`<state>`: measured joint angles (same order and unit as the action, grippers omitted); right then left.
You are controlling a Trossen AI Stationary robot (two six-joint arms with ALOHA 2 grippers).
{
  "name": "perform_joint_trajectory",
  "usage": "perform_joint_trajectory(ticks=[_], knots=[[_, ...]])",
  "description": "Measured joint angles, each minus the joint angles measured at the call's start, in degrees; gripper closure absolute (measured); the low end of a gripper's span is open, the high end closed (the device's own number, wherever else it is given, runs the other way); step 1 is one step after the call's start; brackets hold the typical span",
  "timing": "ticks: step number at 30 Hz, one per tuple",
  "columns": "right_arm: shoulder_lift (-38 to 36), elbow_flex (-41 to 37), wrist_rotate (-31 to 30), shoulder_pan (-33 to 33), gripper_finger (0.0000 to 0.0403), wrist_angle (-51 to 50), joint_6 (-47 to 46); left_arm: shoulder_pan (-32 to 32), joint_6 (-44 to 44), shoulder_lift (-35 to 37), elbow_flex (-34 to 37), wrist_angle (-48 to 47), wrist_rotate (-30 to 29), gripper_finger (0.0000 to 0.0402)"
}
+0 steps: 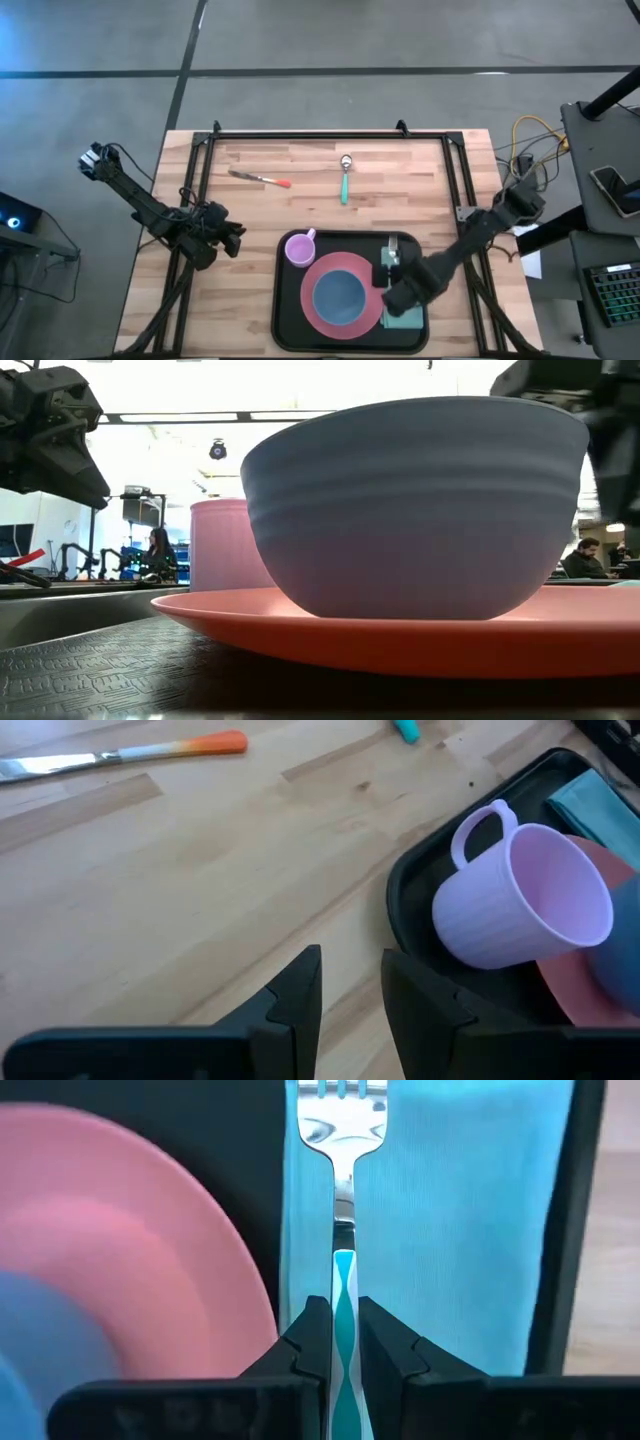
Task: Set up tray
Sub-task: Put the blue fork on the blue napkin to the right of the pink plate, then adjust the pink plate on the black tray
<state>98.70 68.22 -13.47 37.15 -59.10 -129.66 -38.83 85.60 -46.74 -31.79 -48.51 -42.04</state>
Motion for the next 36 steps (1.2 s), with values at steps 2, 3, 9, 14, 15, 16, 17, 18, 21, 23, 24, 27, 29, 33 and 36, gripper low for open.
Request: perform_joint_trajectory(ticks=[2, 3, 9, 14, 15, 16, 17, 18, 21, 23, 24, 27, 29, 33, 36], knots=[[1.88, -0.01, 0.04, 1.04, 0.0378, 1.50, -0.43, 0.00, 0.02, 0.00, 0.01, -0.04, 0.02, 0.0313], [2.68, -0.04, 0.07, 1.42, 0.0378, 2.29, -0.77, 0.02, 0.00, 0.00, 0.00, -0.02, 0.02, 0.0313], [5.62, -0.08, 0.55, 2.01, 0.0378, 6.46, -1.12, 0.02, 0.02, 0.00, 0.00, 0.11, 0.84, 0.0313], [6.48, -0.17, 2.99, 1.96, 0.0378, 7.47, -2.33, 0.00, 0.02, 0.00, 0.00, 0.09, 1.05, 0.0313], [6.63, -0.17, 3.55, 1.97, 0.0378, 7.49, -2.93, 0.02, 0.02, -0.01, 0.02, 0.09, 1.11, 0.0313], [6.84, -0.14, 4.12, 2.01, 0.0378, 7.44, -3.29, 0.01, 0.02, -0.03, 0.01, 0.09, 1.18, 0.0313], [6.90, -0.14, 4.77, 2.01, 0.0378, 7.42, -3.46, 0.02, 0.02, -0.07, 0.00, 0.09, 1.20, 0.0313], [6.90, -0.06, 4.95, 2.01, 0.0378, 7.40, -3.47, 0.01, 0.02, -0.11, 0.01, 0.06, 1.24, 0.0313], [7.14, 0.60, 4.97, 1.96, 0.0378, 7.60, -3.40, 0.01, 0.02, -0.15, 0.01, -0.08, 1.28, 0.0313], [7.24, 0.58, 4.95, 1.96, 0.0377, 7.86, -2.92, 0.01, 0.02, -0.15, 0.01, -0.19, 1.30, 0.0313], [7.32, 0.58, 4.97, 1.94, 0.0374, 8.55, -2.46, 0.00, 0.02, -0.15, 0.02, -0.44, 1.33, 0.0313], [7.43, 0.52, 7.39, 1.87, 0.0356, 8.66, -2.22, 0.00, 0.00, -0.15, 0.02, -0.61, 1.35, 0.0313], [7.74, 0.39, 9.60, 1.83, 0.0341, 8.74, -2.39, 0.02, -0.46, -0.15, 0.02, -0.74, 1.39, 0.0313], [8.11, 0.18, 10.49, 1.83, 0.0310, 9.46, -2.27, 0.02, -0.91, -0.13, 0.02, -0.78, 1.41, 0.0313], [8.08, 0.23, 9.77, 1.83, 0.0290, 9.87, -1.98, 0.00, -0.94, -0.13, 0.02, -0.79, 1.41, 0.0313]])
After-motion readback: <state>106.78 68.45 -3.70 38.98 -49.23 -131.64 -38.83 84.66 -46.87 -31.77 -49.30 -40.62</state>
